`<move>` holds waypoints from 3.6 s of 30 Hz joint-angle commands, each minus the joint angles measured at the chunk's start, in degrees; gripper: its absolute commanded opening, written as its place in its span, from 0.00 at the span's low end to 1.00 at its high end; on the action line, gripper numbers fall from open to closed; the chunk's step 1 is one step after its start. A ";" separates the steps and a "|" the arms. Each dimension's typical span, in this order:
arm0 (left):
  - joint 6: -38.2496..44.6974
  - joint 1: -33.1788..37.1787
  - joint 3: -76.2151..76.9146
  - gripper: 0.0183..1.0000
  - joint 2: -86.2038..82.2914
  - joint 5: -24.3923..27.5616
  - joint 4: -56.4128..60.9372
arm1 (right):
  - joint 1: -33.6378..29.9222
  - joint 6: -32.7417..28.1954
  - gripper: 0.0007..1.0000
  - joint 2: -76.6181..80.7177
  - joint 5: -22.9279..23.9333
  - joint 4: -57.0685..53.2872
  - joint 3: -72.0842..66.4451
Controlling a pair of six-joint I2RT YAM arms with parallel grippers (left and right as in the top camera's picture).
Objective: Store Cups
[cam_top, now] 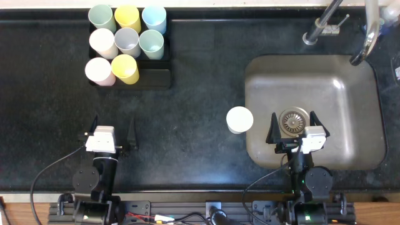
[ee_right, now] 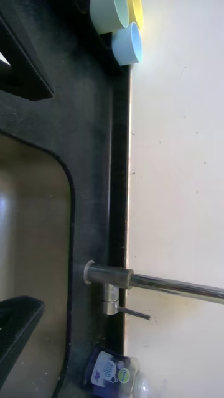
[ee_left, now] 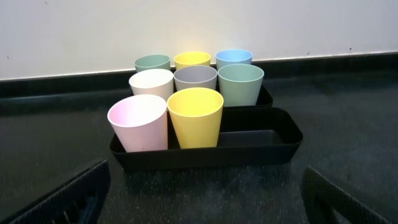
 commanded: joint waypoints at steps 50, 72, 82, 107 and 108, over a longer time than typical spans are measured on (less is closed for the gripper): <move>-1.25 -0.20 -0.55 1.00 -0.61 0.70 0.33 | 0.00 0.00 1.00 41.92 -0.66 -44.68 58.27; -1.25 -0.20 -0.55 1.00 -0.61 0.70 0.33 | 12.09 -16.87 1.00 93.79 -1.88 -78.86 83.43; -1.25 -0.20 -0.55 1.00 -0.61 0.70 0.31 | 13.00 -19.76 1.00 101.09 -1.92 -76.22 83.41; -1.25 -0.20 -0.55 1.00 -0.61 0.70 0.33 | 13.57 -20.94 0.10 104.21 -5.03 -72.57 81.42; -1.25 -0.20 -0.55 1.00 -0.61 0.70 0.33 | 13.57 -21.97 0.05 104.21 -8.00 -73.75 81.42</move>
